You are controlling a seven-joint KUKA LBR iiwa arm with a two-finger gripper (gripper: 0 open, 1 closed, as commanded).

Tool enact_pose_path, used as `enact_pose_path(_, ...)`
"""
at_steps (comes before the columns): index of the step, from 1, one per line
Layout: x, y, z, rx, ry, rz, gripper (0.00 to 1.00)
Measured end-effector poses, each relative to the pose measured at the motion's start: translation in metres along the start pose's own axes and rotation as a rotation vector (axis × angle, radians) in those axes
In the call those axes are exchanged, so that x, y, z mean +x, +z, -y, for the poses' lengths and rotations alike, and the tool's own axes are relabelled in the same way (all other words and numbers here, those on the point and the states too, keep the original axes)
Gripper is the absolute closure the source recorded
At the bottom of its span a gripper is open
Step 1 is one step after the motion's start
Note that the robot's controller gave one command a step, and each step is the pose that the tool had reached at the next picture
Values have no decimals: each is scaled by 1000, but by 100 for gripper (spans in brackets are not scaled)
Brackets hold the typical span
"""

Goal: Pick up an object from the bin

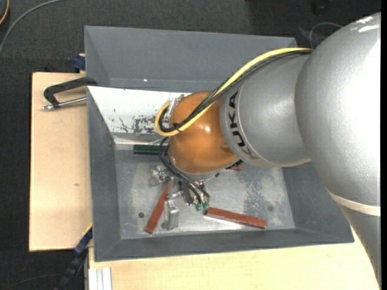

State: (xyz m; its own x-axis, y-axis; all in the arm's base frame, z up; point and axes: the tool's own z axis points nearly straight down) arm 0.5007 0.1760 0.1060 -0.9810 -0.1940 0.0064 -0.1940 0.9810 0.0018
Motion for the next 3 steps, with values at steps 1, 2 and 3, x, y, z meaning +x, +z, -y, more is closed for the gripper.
enact_pose_path(1, 6, 37, 17, 2, -70, 1, 0)
enact_pose_path(2, 5, 36, 16, 1, -69, 5, 100)
enact_pose_path(3, -39, -86, 25, 4, -503, 18, 100)
